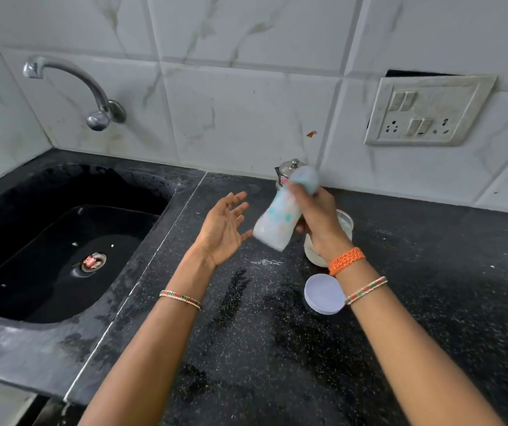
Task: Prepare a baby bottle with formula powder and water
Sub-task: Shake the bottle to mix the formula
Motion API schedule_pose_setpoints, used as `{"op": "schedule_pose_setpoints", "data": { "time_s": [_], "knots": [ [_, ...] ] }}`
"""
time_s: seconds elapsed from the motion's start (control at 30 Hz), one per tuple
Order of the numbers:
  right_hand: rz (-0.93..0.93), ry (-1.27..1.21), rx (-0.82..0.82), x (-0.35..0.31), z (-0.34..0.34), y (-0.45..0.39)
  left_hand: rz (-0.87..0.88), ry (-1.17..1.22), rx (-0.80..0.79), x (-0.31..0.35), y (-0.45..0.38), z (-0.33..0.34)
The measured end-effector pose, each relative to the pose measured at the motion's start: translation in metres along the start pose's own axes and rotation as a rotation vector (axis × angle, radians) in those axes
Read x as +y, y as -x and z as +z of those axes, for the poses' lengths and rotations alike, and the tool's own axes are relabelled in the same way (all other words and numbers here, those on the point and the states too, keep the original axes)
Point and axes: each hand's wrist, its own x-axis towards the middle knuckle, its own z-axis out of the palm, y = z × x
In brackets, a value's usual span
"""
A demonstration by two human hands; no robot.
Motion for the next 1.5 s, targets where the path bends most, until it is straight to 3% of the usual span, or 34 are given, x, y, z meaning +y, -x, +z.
{"op": "schedule_pose_setpoints", "data": {
  "time_s": [0.07,0.13,0.27,0.33,0.6,0.7,0.77,0.87,0.97,1.1,1.17,1.23,1.27,1.4,1.43,1.5],
  "knots": [
    [-0.062,0.086,-0.007,0.000,-0.001,0.001,-0.004,-0.015,0.002,0.000,-0.001,-0.001],
    [-0.116,-0.034,0.090,-0.008,-0.002,0.001,0.006,0.002,-0.007,-0.002,-0.003,-0.004],
    [-0.137,0.353,-0.277,-0.013,-0.003,0.005,-0.046,-0.020,-0.077,-0.007,-0.005,-0.005],
    [-0.122,0.404,-0.331,-0.013,-0.002,0.008,-0.044,-0.015,-0.088,-0.008,-0.008,-0.006],
    [-0.189,0.496,-0.351,-0.023,-0.001,0.001,-0.037,-0.013,-0.067,-0.004,-0.001,-0.014],
    [-0.153,0.246,-0.265,-0.034,-0.007,-0.005,-0.030,-0.008,-0.062,-0.001,-0.001,-0.019],
    [-0.137,0.131,-0.123,-0.040,-0.008,-0.004,-0.029,-0.008,-0.064,0.000,0.000,-0.021],
    [-0.378,0.335,0.022,-0.039,-0.013,-0.009,-0.038,-0.032,-0.075,0.001,0.000,-0.019],
    [-0.326,0.365,-0.029,-0.038,-0.016,-0.010,-0.043,-0.023,-0.078,0.000,-0.003,-0.017],
    [-0.385,0.278,0.072,-0.032,-0.018,-0.011,-0.039,-0.028,-0.080,-0.002,-0.003,-0.015],
    [-0.368,0.282,0.038,-0.025,-0.023,-0.009,-0.036,-0.027,-0.075,-0.004,-0.004,-0.014],
    [-0.375,0.544,-0.133,-0.018,-0.028,-0.004,-0.044,-0.013,-0.084,-0.005,-0.006,-0.014],
    [-0.385,0.618,-0.136,-0.013,-0.032,-0.005,-0.057,-0.011,-0.089,-0.006,-0.006,-0.013],
    [-0.252,-0.256,0.351,-0.002,-0.049,-0.010,-0.038,0.032,-0.061,-0.007,-0.006,-0.016],
    [-0.187,-0.312,0.330,-0.006,-0.047,-0.005,-0.039,0.031,-0.060,-0.008,-0.005,-0.017],
    [-0.094,-0.054,0.042,-0.002,-0.042,0.002,-0.061,-0.003,-0.068,-0.008,-0.004,-0.017]
  ]
}}
